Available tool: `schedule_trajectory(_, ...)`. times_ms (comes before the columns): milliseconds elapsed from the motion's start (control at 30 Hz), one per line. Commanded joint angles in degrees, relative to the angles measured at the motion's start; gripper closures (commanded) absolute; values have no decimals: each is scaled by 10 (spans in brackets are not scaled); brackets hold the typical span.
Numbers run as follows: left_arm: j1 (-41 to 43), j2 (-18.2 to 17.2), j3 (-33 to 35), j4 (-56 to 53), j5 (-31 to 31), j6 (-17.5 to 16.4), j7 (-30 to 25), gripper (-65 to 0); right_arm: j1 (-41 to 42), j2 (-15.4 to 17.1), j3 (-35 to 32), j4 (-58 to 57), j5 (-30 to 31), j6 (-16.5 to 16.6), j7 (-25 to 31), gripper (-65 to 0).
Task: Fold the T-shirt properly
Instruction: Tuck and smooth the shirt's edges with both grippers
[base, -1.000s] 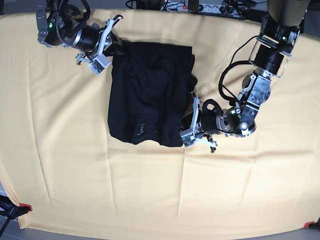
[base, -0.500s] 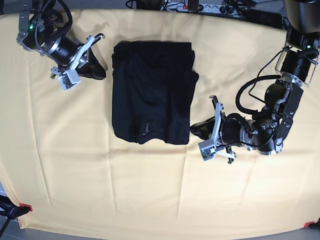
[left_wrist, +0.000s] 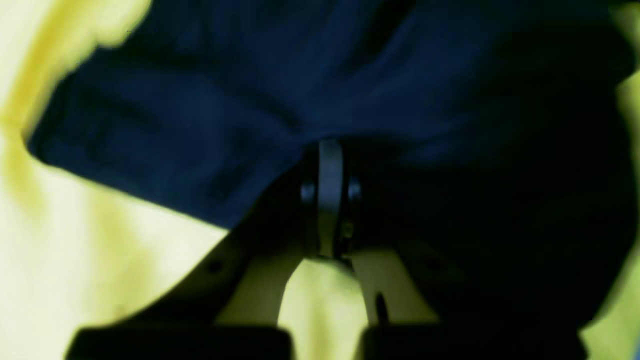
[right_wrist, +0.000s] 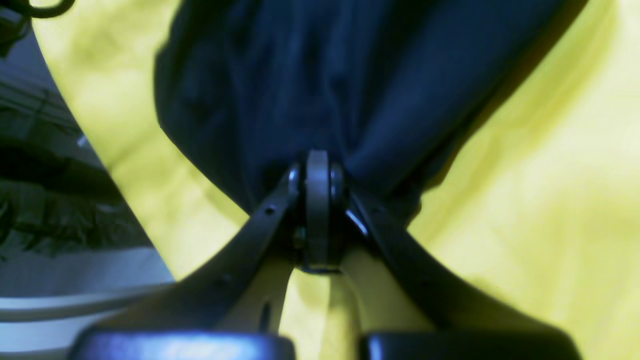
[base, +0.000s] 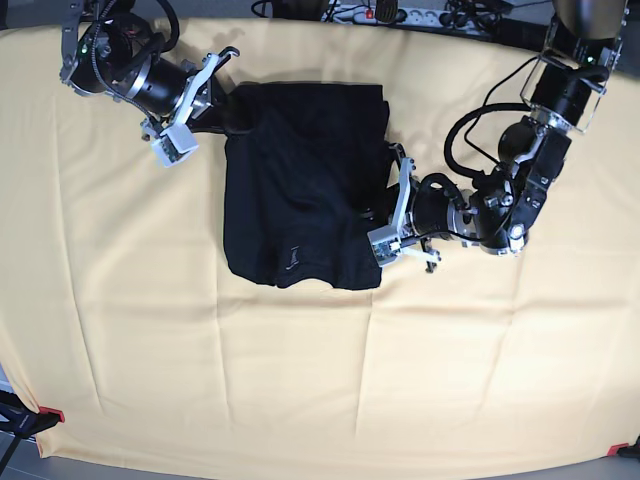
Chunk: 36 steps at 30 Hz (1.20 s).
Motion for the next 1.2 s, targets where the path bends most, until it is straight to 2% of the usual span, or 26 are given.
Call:
schedule_trajectory(0, -11, -3, -6, 7, 5, -3, -18, 0, 0, 2, -7, -2, 5, 3, 2, 0)
schedule_trajectory(100, -7, -5, -6, 7, 60, -3, -19, 0, 0, 3, -24, -18, -55, 3, -7, 0)
schedule_trajectory(200, -7, -10, -6, 7, 110, 33, -19, 0, 0, 4, -24, -18, -111, 3, -26, 0)
schedule_trajectory(333, -7, -28, -7, 7, 158, 80, -31, 0, 0, 23, -24, -18, -166, -57, -28, 0)
schedule_trajectory(433, -12, -43, -7, 7, 183, 108, -41, 0, 0, 24, -24, -17, -201, -94, -30, 0)
schedule_trajectory(500, -19, -50, -8, 8, 185, 127, -41, 0, 0, 24, -24, -15, -221, -120, -29, 0)
schedule_trajectory(700, -46, -54, -8, 16, 137, 128, -42, 0, 0, 24, -24, 43, -225, -177, -12, 0)
schedule_trajectory(767, -53, -54, -8, 25, 108, 120, -42, 0, 0, 24, -24, 71, -216, -190, -2, 0)
schedule_trajectory(833, -59, -54, -8, 39, 74, 97, -42, 0, -1, 24, -24, 91, -190, -193, 15, 0)
schedule_trajectory(900, -60, -52, -8, 54, 35, 72, -42, 0, 0, 19, -24, 102, -157, -175, 29, 0)
schedule_trajectory(1000, -59, -51, -8, 69, -30, 5, -29, 0, 0, 18, -24, 103, -79, -86, 31, 0)
schedule_trajectory(1100, -58, -51, -8, 70, -72, -3, -25, 0, 0, 18, -24, 103, -23, -12, 31, 0)
schedule_trajectory(1167, -54, -47, -8, 68, -74, -3, -25, 0, 0, 18, -26, 100, -18, 3, 31, 0)
